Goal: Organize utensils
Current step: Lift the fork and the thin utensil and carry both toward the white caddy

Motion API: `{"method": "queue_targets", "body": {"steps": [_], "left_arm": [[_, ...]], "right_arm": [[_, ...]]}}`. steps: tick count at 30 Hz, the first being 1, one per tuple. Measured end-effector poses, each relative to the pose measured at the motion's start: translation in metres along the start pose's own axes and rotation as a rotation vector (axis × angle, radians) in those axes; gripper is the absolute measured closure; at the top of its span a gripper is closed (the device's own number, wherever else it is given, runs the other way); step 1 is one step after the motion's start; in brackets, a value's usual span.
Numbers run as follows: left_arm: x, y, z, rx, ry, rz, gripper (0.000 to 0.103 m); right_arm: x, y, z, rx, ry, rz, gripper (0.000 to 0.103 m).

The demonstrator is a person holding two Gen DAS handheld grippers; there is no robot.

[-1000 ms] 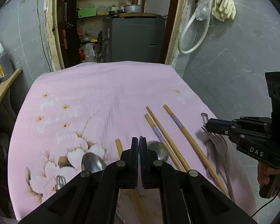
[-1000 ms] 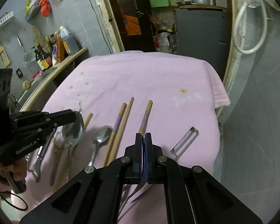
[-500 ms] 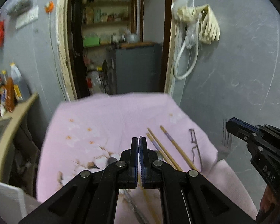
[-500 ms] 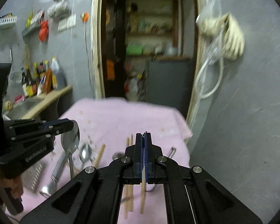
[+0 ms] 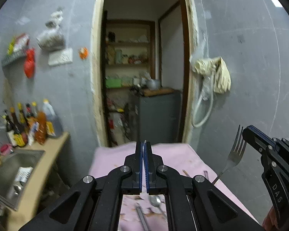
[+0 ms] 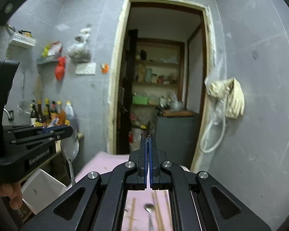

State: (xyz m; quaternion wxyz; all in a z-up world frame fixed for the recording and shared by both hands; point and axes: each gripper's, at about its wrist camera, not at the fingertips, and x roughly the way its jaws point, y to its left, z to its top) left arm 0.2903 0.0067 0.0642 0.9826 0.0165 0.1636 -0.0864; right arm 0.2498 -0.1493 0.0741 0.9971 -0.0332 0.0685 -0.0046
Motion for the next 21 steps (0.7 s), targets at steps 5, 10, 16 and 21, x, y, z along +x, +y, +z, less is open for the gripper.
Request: {"method": "queue_targets", "body": {"steps": [5, 10, 16, 21], "left_arm": [[-0.029, 0.032, 0.019, 0.0, -0.068, 0.065, 0.101], [-0.047, 0.058, 0.02, 0.009, -0.097, 0.125, 0.101], [-0.059, 0.085, 0.007, -0.005, -0.091, 0.167, 0.101], [-0.056, 0.097, -0.009, -0.004, -0.07, 0.183, 0.101]], "right_arm": [[-0.013, 0.04, 0.021, -0.019, -0.063, 0.062, 0.101], [-0.018, 0.074, 0.027, -0.009, -0.089, 0.152, 0.101], [-0.011, 0.098, 0.016, -0.014, -0.079, 0.228, 0.101], [-0.001, 0.115, 0.002, -0.056, -0.057, 0.249, 0.101]]}}
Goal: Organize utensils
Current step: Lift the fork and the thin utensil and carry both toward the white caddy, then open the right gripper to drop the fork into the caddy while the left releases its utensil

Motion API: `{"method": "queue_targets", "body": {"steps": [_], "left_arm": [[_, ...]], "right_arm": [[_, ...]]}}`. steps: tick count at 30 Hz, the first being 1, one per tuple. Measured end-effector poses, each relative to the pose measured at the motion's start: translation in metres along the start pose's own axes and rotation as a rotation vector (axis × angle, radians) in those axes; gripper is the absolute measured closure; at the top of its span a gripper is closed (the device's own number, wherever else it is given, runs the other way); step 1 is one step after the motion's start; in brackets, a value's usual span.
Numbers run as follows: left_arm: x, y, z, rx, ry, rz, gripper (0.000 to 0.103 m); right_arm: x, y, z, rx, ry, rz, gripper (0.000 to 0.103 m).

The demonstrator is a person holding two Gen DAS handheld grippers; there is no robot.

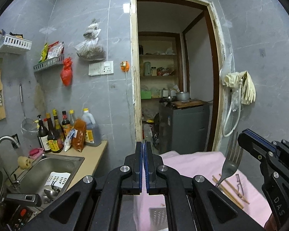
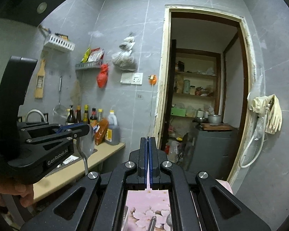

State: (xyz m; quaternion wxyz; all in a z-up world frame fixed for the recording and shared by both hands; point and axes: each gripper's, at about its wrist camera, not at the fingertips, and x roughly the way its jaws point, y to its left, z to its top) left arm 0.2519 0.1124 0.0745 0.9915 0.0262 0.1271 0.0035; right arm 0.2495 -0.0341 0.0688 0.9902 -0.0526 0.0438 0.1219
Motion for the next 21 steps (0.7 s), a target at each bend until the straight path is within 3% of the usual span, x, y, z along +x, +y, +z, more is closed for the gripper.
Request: {"method": "queue_targets", "body": {"steps": [15, 21], "left_arm": [[0.02, -0.009, -0.06, 0.104, 0.039, -0.052, 0.1], [0.025, 0.0, -0.074, 0.044, 0.098, -0.087, 0.1]], "right_arm": [[0.042, 0.009, -0.062, -0.012, 0.169, 0.091, 0.101], [0.052, 0.005, -0.083, 0.036, 0.24, 0.123, 0.101]]}}
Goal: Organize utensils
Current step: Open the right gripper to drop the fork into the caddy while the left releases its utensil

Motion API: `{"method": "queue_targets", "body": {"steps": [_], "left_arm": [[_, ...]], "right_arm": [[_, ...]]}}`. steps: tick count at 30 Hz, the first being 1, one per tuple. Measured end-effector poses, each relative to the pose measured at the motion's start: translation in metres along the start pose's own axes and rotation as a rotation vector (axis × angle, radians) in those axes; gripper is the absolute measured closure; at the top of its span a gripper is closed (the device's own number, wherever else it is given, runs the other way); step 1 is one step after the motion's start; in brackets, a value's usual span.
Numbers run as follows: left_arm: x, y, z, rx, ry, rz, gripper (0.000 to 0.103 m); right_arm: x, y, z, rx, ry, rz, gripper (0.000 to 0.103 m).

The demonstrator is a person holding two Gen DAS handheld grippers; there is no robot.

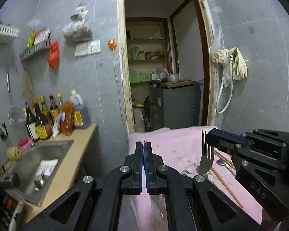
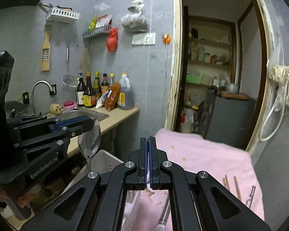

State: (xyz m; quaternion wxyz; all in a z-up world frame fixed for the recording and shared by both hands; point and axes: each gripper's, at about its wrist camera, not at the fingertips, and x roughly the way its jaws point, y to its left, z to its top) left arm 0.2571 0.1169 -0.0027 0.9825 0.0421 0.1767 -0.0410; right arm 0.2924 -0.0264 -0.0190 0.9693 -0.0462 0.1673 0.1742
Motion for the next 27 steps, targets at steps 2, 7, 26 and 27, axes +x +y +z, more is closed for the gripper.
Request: {"method": "queue_targets", "body": {"steps": [2, 7, 26, 27], "left_arm": [[0.001, 0.003, -0.003, -0.02, 0.014, -0.018, 0.1], [0.003, 0.005, -0.008, -0.046, 0.038, -0.066, 0.1], [-0.005, 0.004, -0.004, -0.212, 0.06, -0.193, 0.064], [-0.006, 0.0, -0.002, -0.214, 0.052, -0.19, 0.058]], "right_arm": [[0.004, -0.001, -0.004, 0.007, 0.016, 0.008, 0.101], [0.01, -0.005, -0.012, 0.037, 0.055, 0.049, 0.101], [-0.035, -0.059, -0.01, 0.187, -0.018, -0.014, 0.044], [-0.041, -0.066, -0.009, 0.192, -0.031, -0.039, 0.038]]}}
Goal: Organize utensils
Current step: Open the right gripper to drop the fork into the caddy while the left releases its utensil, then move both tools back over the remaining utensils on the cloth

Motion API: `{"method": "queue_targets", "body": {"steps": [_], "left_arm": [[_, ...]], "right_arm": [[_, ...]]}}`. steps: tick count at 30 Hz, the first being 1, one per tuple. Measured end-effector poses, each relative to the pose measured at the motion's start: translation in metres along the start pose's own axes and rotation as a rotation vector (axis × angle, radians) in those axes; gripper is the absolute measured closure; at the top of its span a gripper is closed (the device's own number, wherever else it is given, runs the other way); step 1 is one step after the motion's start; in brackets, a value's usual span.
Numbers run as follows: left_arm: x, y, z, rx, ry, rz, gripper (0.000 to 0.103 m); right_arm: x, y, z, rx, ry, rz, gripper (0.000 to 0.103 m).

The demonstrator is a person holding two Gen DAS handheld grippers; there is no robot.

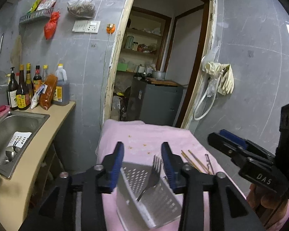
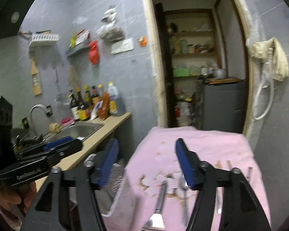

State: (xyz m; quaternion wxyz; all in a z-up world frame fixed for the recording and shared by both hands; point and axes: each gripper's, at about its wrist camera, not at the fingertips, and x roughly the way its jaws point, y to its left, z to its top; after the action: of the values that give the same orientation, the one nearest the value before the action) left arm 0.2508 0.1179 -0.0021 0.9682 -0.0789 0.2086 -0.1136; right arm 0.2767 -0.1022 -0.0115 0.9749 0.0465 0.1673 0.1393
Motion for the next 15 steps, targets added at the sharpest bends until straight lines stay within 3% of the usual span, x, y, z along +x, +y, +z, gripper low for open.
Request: {"method": "queue_targets", "body": {"steps": [4, 7, 15], "left_arm": [[0.0, -0.022, 0.007, 0.016, -0.05, 0.018, 0.038], [0.001, -0.04, 0.009, 0.043, -0.08, 0.044, 0.024], [0.019, -0.092, 0.008, 0.123, -0.108, 0.106, 0.007]], "right_arm": [[-0.018, -0.023, 0.009, -0.018, -0.054, -0.105, 0.022], [-0.03, -0.038, 0.014, -0.033, -0.075, -0.178, 0.016], [-0.052, -0.073, 0.026, -0.108, -0.093, -0.33, 0.004]]}}
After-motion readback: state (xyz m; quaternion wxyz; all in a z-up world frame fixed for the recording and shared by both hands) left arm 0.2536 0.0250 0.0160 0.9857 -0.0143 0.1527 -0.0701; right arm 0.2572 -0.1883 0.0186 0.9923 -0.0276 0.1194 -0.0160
